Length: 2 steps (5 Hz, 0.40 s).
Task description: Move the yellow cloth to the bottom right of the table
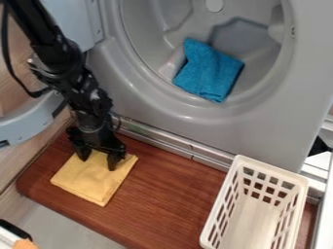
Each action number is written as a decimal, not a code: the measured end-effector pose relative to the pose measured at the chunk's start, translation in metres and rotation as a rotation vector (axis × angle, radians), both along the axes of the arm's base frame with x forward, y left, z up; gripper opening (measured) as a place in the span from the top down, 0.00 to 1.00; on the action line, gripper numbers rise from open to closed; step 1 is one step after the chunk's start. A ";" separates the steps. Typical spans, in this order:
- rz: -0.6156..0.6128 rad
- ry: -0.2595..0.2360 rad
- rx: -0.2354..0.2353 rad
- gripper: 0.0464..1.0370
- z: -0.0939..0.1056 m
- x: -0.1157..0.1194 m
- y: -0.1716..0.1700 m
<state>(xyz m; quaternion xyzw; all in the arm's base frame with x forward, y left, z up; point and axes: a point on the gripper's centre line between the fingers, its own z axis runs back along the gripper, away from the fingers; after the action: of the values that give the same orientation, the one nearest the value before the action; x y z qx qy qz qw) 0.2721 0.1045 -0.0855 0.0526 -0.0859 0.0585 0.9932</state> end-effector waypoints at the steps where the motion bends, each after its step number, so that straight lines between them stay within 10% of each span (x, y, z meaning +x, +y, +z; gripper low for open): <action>1: 0.085 -0.034 -0.069 0.04 0.002 0.000 -0.031; 2: 0.110 -0.036 -0.132 0.04 0.001 0.005 -0.071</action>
<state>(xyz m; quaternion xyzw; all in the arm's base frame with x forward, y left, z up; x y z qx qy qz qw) 0.2776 0.0335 -0.0847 -0.0093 -0.0965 0.1193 0.9881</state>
